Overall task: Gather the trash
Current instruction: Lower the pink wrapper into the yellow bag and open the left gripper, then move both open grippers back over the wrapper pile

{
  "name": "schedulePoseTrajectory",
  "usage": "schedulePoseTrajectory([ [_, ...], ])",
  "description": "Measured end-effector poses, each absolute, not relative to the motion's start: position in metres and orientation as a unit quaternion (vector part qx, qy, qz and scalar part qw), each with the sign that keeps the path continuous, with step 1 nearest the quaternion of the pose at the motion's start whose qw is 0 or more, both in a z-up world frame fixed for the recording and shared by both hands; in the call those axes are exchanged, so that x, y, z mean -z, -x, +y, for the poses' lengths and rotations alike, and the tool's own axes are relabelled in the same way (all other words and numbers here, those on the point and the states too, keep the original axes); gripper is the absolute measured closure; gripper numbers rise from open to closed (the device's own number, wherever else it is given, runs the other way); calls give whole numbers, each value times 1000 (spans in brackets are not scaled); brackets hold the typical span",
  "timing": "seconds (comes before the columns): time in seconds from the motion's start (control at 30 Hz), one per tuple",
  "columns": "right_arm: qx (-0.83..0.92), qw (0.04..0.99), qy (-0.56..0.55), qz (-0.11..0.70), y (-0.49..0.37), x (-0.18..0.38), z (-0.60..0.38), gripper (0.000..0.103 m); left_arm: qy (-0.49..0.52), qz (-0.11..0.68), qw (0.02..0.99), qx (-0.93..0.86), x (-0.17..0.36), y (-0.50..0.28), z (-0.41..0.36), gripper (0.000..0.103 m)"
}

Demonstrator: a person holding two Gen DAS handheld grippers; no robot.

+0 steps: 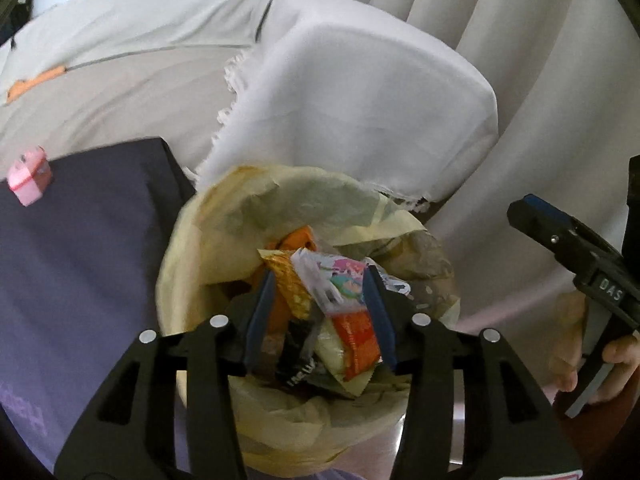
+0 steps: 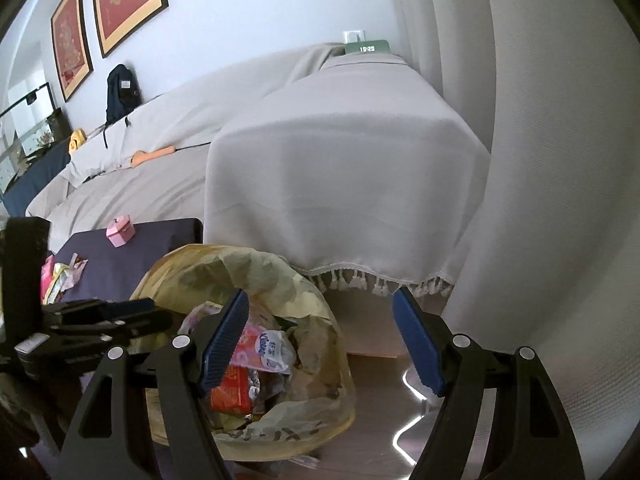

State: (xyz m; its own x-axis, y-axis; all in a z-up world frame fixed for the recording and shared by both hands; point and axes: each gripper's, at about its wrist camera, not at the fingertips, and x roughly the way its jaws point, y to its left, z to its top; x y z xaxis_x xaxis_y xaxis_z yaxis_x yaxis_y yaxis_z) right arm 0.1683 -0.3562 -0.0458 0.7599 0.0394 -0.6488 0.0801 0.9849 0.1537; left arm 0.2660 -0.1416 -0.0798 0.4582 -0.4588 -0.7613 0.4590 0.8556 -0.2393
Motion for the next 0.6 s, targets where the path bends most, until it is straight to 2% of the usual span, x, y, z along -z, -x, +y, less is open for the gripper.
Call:
schedulePoseTrajectory([
  [0.3, -5, 938, -66, 340, -166, 44, -325, 32, 8, 388, 902, 189, 54, -238, -63, 58],
  [0.43, -31, 936, -59, 344, -170, 42, -298, 32, -3, 355, 925, 135, 49, -224, 3, 53],
  [0.6, -72, 932, -52, 352, -180, 42, -257, 32, 33, 363, 929, 61, 54, -222, 100, 53],
])
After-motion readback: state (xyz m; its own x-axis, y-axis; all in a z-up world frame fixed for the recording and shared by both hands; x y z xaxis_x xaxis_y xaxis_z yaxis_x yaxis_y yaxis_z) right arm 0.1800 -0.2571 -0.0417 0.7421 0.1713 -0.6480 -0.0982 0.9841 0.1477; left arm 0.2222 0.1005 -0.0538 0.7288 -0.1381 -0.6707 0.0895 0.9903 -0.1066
